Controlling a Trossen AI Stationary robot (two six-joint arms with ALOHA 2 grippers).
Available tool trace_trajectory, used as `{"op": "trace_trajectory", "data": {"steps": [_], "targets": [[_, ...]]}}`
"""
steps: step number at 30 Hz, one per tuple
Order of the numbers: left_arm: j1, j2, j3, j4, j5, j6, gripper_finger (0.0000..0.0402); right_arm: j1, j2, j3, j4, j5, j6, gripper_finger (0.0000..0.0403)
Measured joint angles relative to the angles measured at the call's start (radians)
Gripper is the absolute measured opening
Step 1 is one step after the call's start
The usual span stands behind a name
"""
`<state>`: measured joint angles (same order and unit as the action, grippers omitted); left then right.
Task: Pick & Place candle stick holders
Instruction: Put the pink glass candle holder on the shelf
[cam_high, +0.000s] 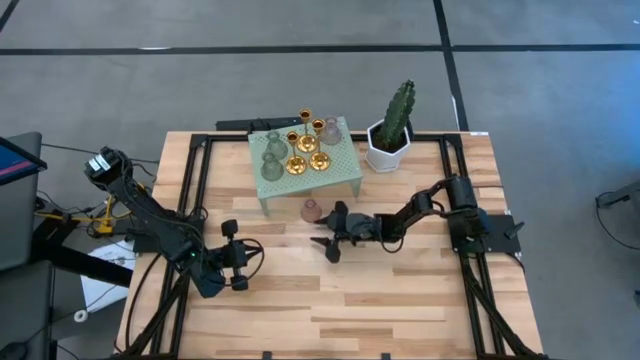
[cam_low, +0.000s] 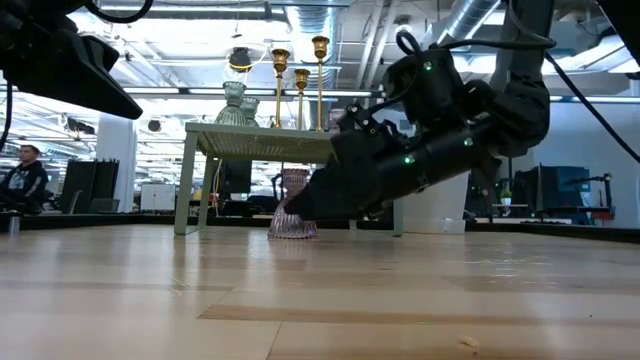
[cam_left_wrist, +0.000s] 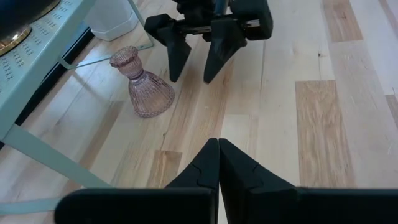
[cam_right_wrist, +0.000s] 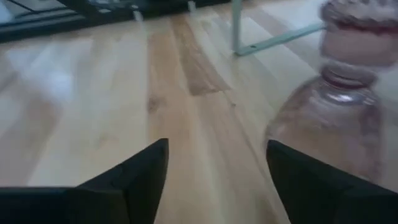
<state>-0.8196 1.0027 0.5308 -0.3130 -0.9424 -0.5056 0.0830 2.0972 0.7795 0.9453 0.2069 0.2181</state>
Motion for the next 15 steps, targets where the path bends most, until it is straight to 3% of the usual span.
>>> {"op": "trace_trajectory", "data": {"steps": [15], "targets": [[0.000, 0.000, 0.000, 0.000, 0.000, 0.000, 0.0002, -0.002, -0.053, 0.010, -0.047, 0.195, -0.054, 0.0270]]}}
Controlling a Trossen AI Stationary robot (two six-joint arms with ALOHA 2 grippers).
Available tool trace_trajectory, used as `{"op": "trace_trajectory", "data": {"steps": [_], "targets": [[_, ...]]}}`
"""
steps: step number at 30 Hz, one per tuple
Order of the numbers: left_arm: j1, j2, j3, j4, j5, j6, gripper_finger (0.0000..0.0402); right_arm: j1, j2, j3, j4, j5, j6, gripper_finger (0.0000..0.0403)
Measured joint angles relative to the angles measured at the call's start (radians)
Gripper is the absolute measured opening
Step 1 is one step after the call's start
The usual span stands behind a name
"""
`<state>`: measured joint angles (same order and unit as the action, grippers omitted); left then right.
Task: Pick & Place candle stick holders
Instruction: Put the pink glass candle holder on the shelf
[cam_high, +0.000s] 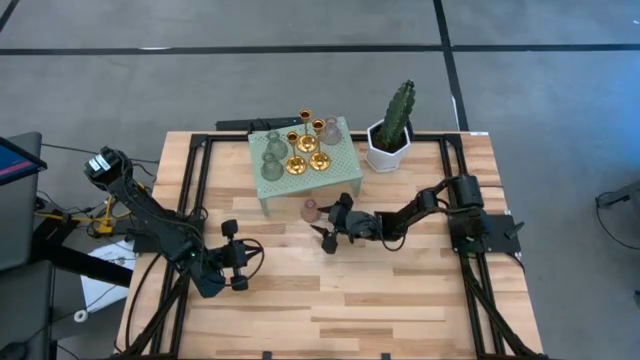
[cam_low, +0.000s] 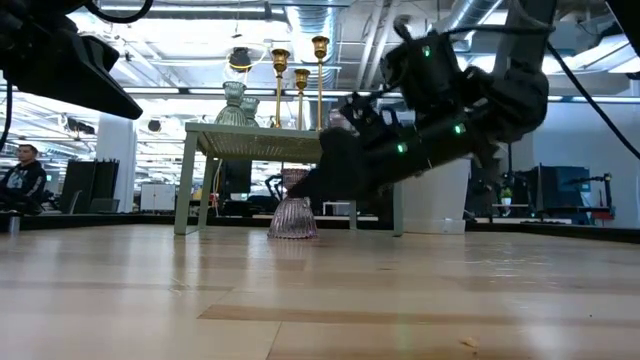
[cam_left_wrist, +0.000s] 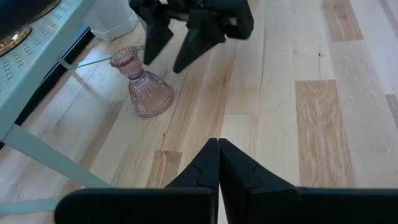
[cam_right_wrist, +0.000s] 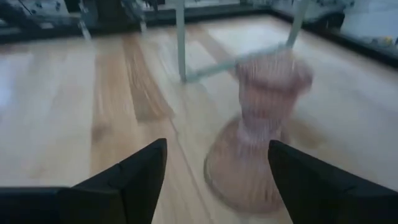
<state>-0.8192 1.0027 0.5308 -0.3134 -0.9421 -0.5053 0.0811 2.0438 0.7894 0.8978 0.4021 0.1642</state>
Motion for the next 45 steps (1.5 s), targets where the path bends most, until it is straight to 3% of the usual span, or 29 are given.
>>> {"op": "trace_trajectory", "data": {"steps": [7, 16, 21, 45], "targets": [[0.000, 0.000, 0.000, 0.000, 0.000, 0.000, 0.0002, -0.028, -0.029, 0.025, -0.036, 0.049, -0.081, 0.0270], [0.000, 0.000, -0.001, 0.000, 0.000, 0.000, 0.0002, -0.069, -0.029, 0.061, -0.048, 0.012, -0.035, 0.0270], [0.000, 0.000, -0.001, 0.000, 0.000, -0.001, 0.0002, -0.070, -0.029, 0.094, -0.084, -0.063, -0.040, 0.0270], [0.000, 0.000, -0.002, 0.000, 0.000, -0.001, 0.0002, -0.104, -0.028, 0.102, -0.120, -0.089, -0.006, 0.0270]]}}
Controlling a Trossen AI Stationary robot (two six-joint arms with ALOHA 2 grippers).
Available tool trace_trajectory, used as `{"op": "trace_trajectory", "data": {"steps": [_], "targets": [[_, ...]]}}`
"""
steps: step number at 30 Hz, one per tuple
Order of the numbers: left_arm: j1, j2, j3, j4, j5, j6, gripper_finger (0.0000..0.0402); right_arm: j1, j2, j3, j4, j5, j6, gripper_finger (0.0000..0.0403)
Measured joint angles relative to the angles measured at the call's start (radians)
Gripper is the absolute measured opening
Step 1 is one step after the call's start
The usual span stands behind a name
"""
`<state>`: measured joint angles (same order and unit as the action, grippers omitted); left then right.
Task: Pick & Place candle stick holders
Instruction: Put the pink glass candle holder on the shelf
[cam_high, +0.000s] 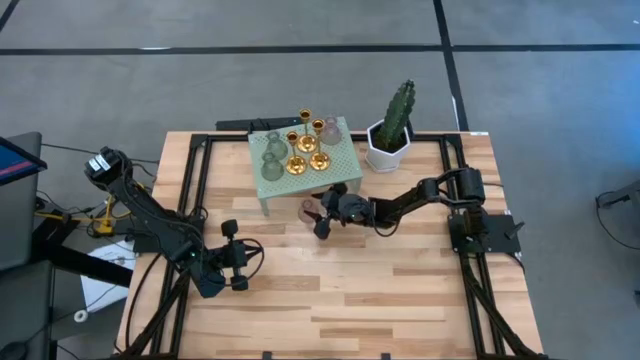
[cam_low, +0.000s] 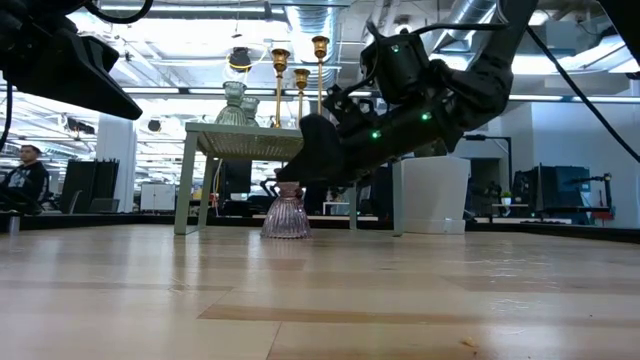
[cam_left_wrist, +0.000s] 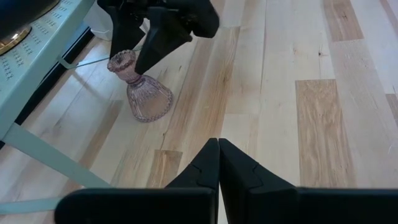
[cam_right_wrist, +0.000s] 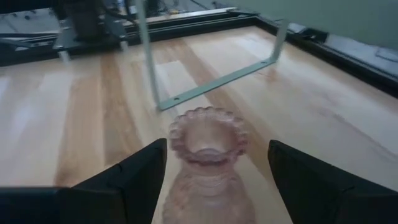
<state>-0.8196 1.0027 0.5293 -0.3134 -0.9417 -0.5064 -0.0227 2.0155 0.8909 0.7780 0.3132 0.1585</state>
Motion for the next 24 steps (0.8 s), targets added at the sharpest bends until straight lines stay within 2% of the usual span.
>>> {"op": "trace_trajectory", "data": {"steps": [7, 11, 24], "targets": [[0.000, 0.000, 0.000, 0.000, 0.000, 0.000, 0.0002, 0.000, 0.000, 0.000, 0.001, -0.028, -0.007, 0.0269], [0.000, 0.000, 0.000, 0.000, 0.000, -0.005, 0.0002, 0.000, 0.000, 0.000, 0.011, -0.028, -0.007, 0.0252], [0.000, 0.000, 0.000, 0.000, 0.000, -0.008, 0.0002, 0.001, 0.001, -0.001, 0.006, -0.028, -0.010, 0.0103]]}}
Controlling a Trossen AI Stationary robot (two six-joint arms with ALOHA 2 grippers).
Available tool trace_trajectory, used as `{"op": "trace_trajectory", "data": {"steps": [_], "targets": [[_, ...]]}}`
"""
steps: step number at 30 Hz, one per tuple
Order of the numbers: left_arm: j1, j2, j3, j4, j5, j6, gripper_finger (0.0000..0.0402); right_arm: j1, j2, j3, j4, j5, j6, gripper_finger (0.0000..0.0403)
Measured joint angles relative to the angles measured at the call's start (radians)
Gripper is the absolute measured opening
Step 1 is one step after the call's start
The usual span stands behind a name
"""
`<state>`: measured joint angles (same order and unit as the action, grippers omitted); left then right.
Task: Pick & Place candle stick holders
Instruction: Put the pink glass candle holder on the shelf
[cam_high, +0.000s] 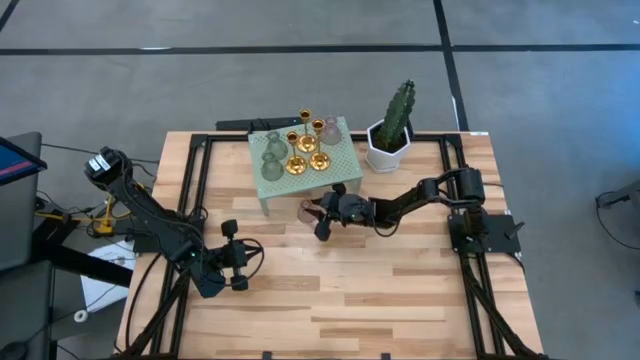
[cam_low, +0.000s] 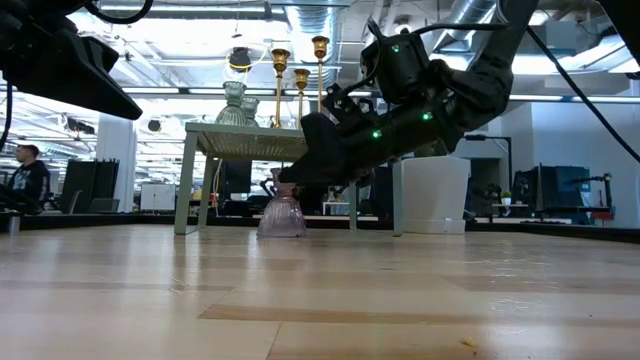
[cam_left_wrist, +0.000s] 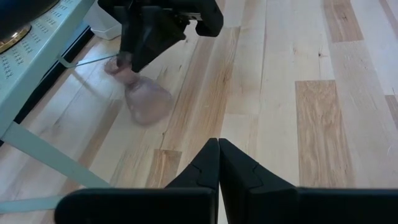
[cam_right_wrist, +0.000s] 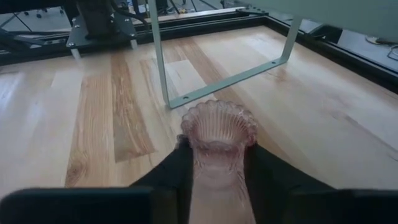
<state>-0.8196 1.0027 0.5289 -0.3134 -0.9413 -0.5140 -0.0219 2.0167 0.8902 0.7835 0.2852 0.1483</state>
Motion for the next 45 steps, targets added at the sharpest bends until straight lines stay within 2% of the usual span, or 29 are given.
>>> {"op": "trace_trajectory", "data": {"steps": [3, 8, 15, 24, 28, 34, 45], "targets": [[0.000, 0.000, 0.000, 0.000, 0.000, 0.000, 0.0002, 0.002, 0.000, 0.000, -0.004, 0.000, -0.001, 0.0088], [0.000, 0.000, 0.000, 0.000, 0.009, 0.000, 0.0002, 0.002, 0.000, 0.000, -0.035, -0.004, 0.023, 0.0086], [0.000, 0.000, 0.000, 0.000, 0.025, 0.000, 0.0002, 0.019, 0.000, 0.000, -0.160, -0.123, 0.045, 0.0086], [0.000, 0.000, 0.000, 0.000, -0.006, 0.000, 0.0002, 0.072, 0.000, 0.000, -0.170, -0.130, 0.047, 0.0083], [0.000, 0.000, 0.000, 0.000, -0.013, 0.000, 0.0002, 0.080, 0.000, 0.000, -0.179, -0.130, 0.046, 0.0063], [0.000, 0.000, 0.000, 0.000, -0.017, 0.000, 0.0002, 0.086, 0.000, 0.000, -0.192, -0.129, 0.031, 0.0006], [0.000, 0.000, 0.000, 0.000, -0.049, 0.000, 0.0002, 0.088, 0.000, 0.000, -0.195, -0.128, 0.033, 0.0001]]}}
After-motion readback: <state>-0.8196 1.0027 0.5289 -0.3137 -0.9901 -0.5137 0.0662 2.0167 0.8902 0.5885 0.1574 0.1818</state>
